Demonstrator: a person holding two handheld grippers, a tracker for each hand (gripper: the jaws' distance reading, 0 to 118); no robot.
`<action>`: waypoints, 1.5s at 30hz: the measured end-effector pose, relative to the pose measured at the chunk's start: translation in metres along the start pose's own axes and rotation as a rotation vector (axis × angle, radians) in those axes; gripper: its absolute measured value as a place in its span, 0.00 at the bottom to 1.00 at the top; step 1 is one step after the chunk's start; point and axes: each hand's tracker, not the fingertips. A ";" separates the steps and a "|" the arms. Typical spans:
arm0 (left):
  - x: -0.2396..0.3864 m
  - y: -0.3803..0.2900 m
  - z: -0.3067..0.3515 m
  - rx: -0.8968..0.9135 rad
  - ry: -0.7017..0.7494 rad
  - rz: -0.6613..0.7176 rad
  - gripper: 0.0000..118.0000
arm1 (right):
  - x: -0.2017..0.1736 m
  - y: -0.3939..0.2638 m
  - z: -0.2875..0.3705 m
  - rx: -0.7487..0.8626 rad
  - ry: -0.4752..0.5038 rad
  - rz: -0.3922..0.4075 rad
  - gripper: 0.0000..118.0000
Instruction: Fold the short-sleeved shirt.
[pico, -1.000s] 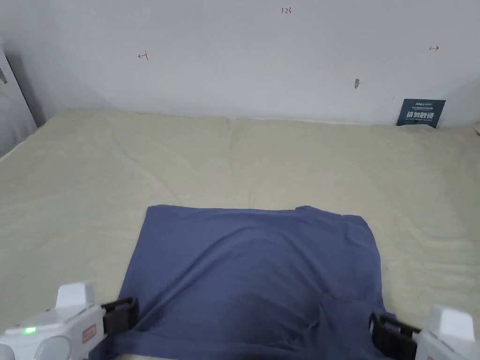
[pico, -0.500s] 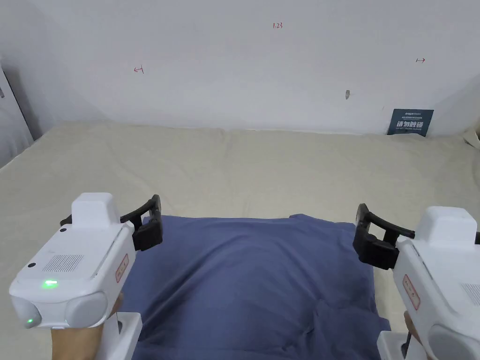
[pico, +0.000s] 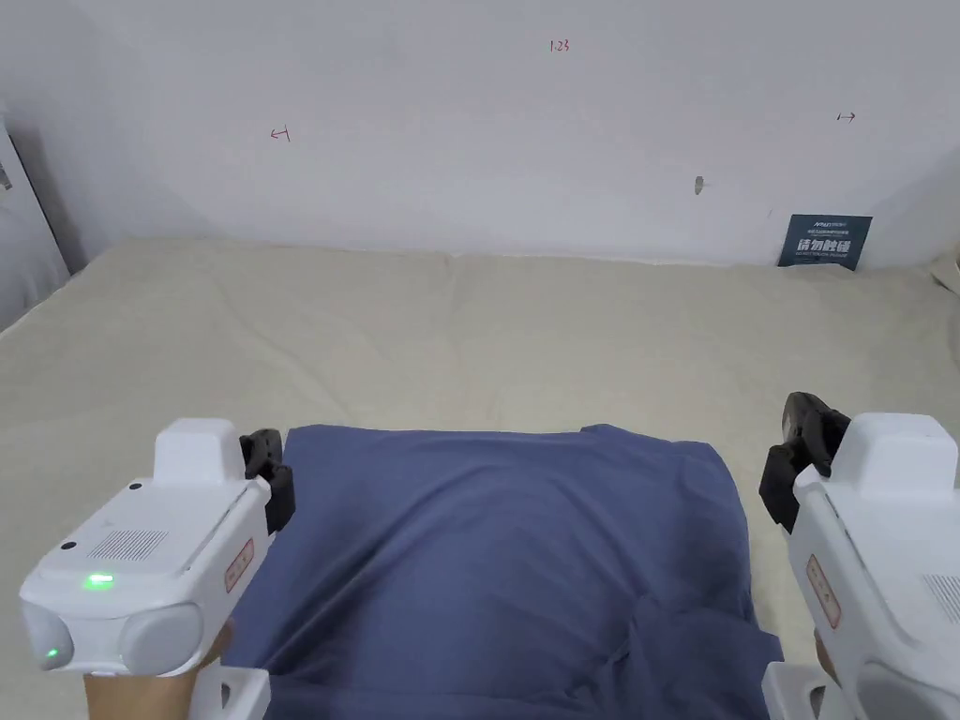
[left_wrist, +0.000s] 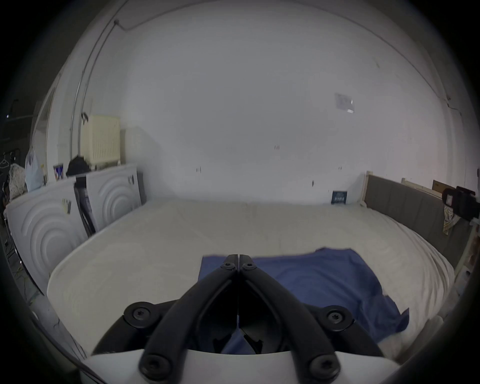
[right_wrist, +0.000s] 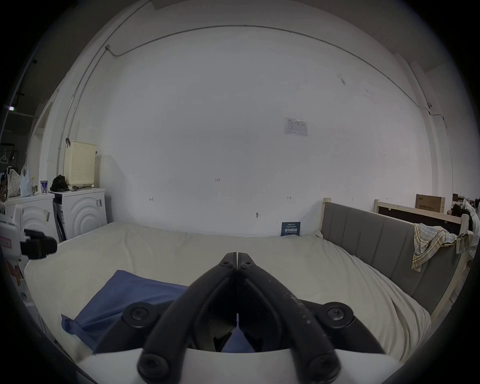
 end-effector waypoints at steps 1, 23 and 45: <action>-0.006 -0.008 -0.002 -0.032 -0.003 0.008 0.00 | 0.001 -0.002 0.000 -0.004 0.001 0.002 0.01; -0.095 -0.167 -0.065 -0.625 0.119 0.141 0.42 | -0.004 -0.032 0.002 -0.174 -0.011 0.016 0.02; -0.081 -0.144 -0.043 -0.511 0.080 0.108 0.04 | 0.033 -0.213 -0.028 -0.802 -0.029 -0.067 0.46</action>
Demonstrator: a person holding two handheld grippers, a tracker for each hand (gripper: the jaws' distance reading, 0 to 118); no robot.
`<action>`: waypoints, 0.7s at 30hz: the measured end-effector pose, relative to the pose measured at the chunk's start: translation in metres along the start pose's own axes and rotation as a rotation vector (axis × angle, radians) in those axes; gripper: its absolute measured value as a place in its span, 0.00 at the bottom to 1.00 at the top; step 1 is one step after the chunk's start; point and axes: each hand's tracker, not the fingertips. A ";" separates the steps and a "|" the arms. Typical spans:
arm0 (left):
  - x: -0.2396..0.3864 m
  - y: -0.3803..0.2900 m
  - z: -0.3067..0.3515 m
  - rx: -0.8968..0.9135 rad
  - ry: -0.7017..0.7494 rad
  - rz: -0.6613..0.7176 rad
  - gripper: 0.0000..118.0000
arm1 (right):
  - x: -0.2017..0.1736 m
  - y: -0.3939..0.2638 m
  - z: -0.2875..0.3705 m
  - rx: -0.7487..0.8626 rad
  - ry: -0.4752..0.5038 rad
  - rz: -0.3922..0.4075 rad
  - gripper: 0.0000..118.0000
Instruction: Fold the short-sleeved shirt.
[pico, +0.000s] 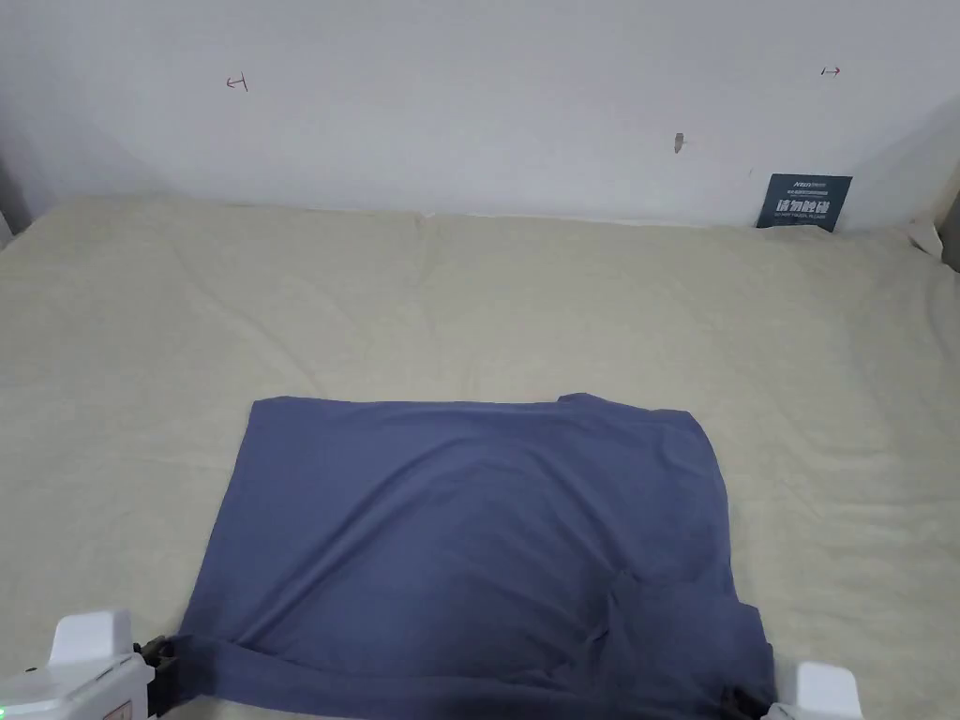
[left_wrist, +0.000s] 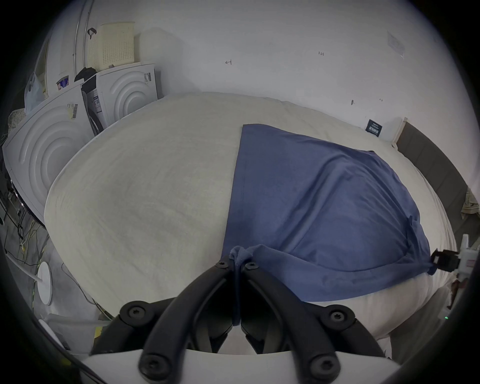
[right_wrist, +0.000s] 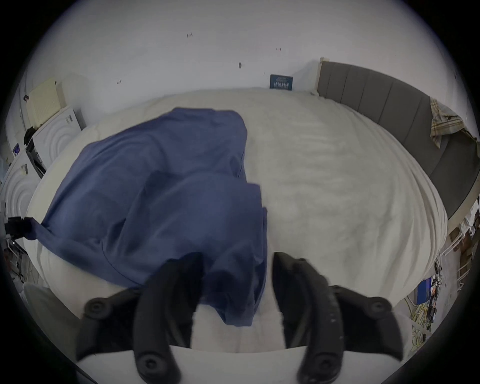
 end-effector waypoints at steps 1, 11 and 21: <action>-0.001 0.000 0.000 -0.002 0.001 0.001 0.04 | 0.000 -0.003 0.001 -0.011 0.021 -0.005 0.39; -0.003 0.015 0.008 0.037 0.008 0.026 0.04 | -0.001 0.022 0.031 0.095 0.091 -0.040 0.08; 0.005 0.089 -0.025 0.109 0.004 0.043 0.04 | 0.000 0.116 0.007 0.194 0.104 -0.026 0.08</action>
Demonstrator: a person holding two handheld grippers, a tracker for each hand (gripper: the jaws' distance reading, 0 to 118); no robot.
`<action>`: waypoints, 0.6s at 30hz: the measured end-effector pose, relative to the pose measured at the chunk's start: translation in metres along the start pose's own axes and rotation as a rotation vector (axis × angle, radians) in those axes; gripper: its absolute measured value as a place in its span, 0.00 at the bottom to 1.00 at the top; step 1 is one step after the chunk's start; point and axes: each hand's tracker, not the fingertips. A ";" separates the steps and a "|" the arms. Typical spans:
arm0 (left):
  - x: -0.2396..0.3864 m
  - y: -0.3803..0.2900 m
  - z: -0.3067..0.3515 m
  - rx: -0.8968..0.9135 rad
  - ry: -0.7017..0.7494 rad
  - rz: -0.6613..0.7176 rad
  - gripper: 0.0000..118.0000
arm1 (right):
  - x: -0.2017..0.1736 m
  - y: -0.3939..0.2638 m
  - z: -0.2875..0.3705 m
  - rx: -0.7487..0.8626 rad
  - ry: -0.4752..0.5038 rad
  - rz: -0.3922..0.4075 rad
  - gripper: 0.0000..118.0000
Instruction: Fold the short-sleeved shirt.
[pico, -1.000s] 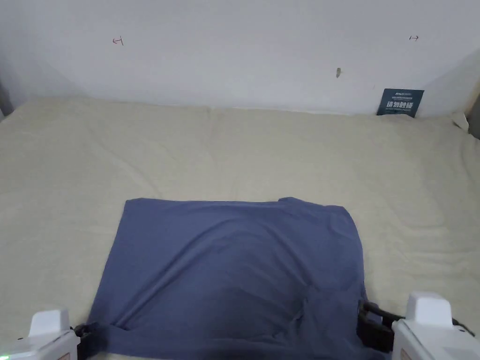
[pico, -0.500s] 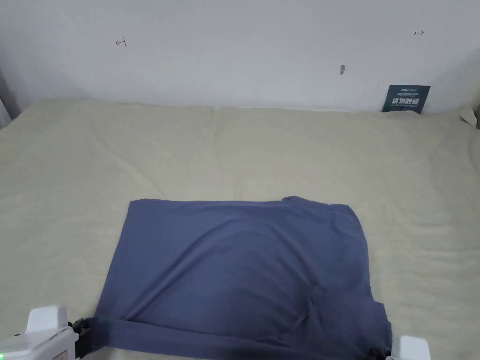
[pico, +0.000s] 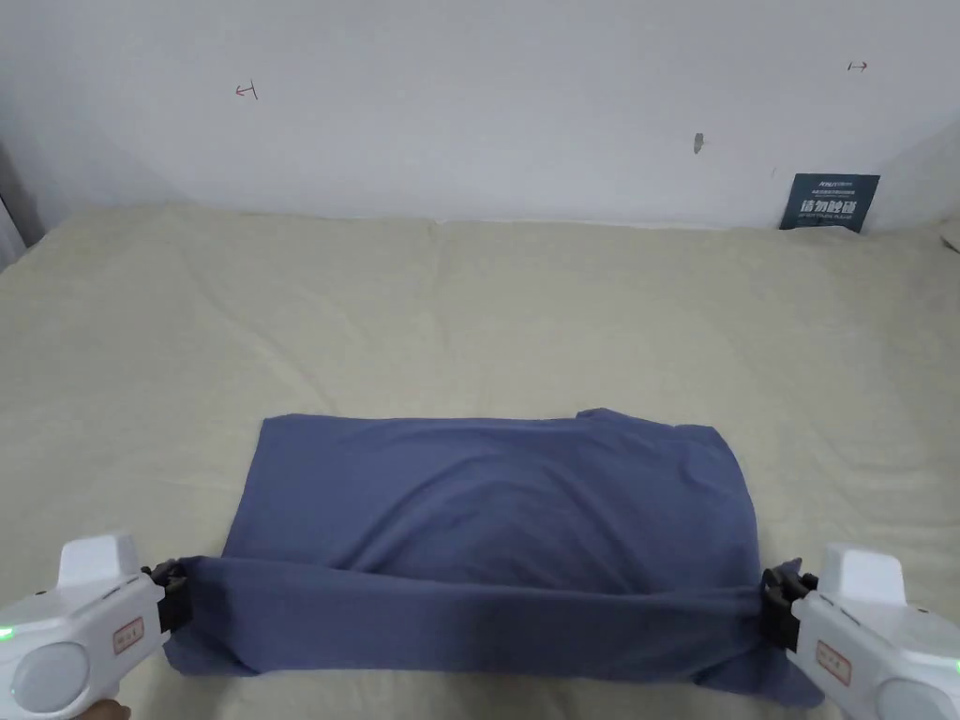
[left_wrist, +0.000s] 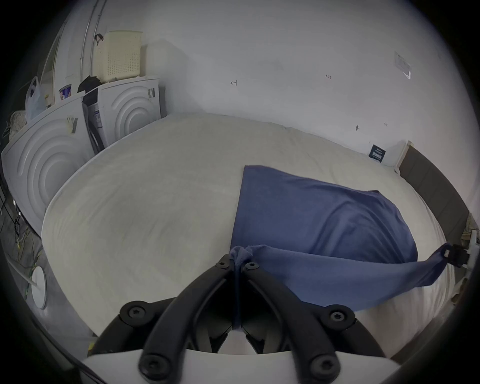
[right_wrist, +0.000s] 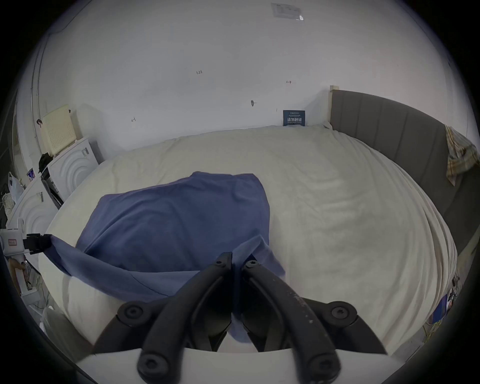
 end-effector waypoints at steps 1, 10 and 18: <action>0.003 0.006 -0.008 0.003 0.003 -0.012 0.04 | 0.006 0.005 -0.016 -0.010 0.001 -0.004 0.08; 0.019 0.032 -0.101 -0.115 0.040 -0.078 0.04 | 0.001 0.036 -0.121 -0.161 -0.029 -0.001 0.08; 0.026 0.015 -0.144 -0.238 0.078 -0.125 0.06 | 0.003 0.018 -0.171 -0.312 -0.060 -0.069 0.08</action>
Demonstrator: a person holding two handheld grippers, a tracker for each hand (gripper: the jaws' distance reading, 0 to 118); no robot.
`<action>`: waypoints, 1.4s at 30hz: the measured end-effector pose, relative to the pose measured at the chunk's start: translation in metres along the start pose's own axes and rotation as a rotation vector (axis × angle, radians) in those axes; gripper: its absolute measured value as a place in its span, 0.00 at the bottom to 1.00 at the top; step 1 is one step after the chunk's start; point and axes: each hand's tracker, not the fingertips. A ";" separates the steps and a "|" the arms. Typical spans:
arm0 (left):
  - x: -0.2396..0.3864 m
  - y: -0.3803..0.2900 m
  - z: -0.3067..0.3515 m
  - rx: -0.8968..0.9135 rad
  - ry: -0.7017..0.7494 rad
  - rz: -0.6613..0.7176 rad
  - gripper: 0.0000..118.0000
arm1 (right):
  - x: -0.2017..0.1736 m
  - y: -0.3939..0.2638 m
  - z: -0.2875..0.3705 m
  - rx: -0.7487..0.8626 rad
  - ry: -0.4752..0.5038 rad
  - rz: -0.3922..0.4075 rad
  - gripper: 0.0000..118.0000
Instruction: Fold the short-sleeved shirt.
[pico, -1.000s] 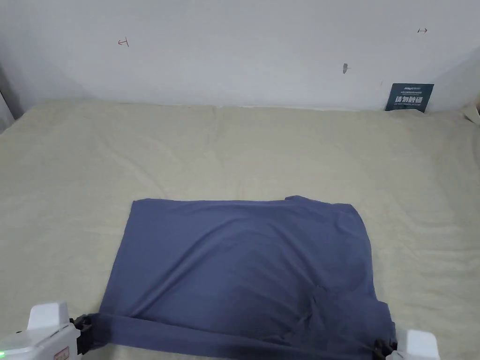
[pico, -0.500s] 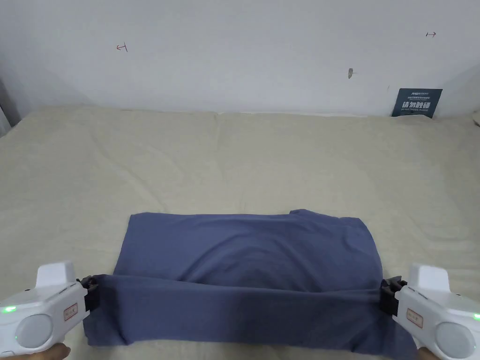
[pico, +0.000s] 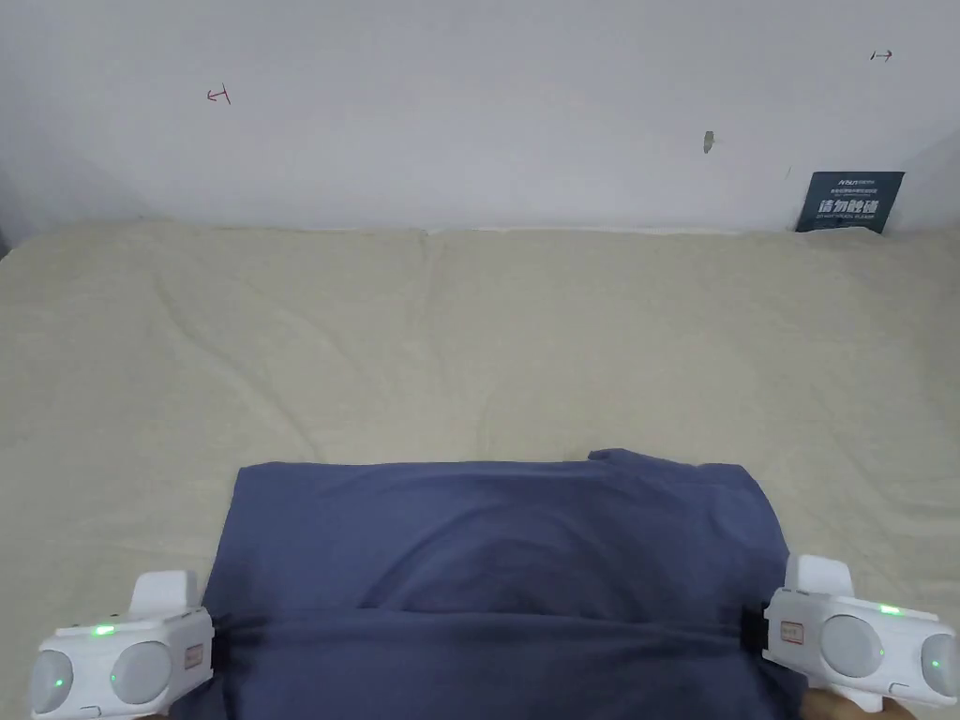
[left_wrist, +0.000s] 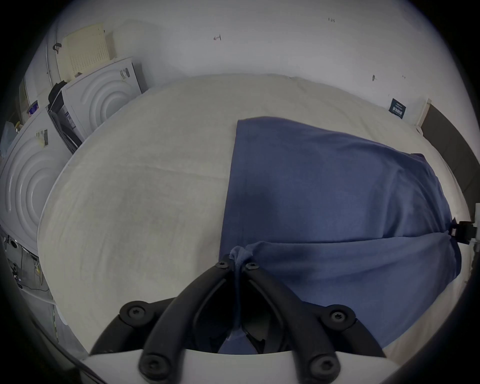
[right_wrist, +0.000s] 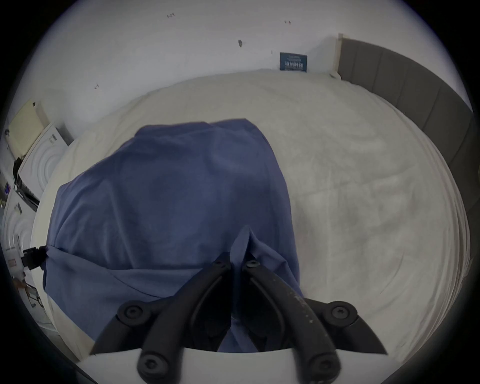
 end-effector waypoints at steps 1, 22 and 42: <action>0.000 -0.003 0.002 0.019 0.005 0.005 0.12 | -0.001 -0.002 0.001 0.008 -0.001 0.000 0.11; 0.038 -0.008 0.251 0.711 -0.122 0.079 0.89 | -0.022 -0.043 0.276 0.775 -0.027 0.164 0.80; 0.031 -0.039 0.236 0.534 -0.136 0.013 0.00 | -0.016 -0.078 0.287 0.835 -0.062 0.181 0.01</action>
